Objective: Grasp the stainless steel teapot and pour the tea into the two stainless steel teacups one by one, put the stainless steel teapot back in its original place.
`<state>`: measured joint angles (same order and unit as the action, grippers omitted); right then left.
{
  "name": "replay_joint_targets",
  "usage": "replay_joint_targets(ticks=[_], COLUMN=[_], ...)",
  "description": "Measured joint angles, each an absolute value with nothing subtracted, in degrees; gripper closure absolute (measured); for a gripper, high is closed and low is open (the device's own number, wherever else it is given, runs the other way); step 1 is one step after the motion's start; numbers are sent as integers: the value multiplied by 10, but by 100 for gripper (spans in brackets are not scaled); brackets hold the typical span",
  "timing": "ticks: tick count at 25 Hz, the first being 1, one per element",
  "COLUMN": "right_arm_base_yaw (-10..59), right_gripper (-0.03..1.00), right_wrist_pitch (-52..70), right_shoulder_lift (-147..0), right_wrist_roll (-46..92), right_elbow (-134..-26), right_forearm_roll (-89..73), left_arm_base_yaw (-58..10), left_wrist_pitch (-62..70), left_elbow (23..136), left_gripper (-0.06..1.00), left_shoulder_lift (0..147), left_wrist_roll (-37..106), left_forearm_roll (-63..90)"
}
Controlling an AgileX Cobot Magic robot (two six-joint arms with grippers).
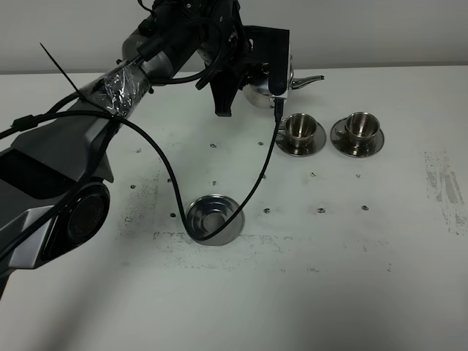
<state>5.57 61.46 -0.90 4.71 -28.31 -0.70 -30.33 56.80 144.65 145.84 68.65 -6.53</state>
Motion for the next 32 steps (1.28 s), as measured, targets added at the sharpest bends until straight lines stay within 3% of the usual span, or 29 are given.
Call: replay_joint_targets(ticks=[32], right_arm_base_yaw=[56], right_gripper=[74], right_wrist_pitch=[615], right_shoulder_lift=[-9], right_wrist_roll=[47], right_elbow=[-283], right_forearm_roll=[-7], left_arm_base_yaw=[-303], left_wrist_pitch=[536], left_elbow=[1446], left_gripper=[76], left_shoulder_lift=[1492], left_wrist_roll=[724], left_forearm_roll=[-132])
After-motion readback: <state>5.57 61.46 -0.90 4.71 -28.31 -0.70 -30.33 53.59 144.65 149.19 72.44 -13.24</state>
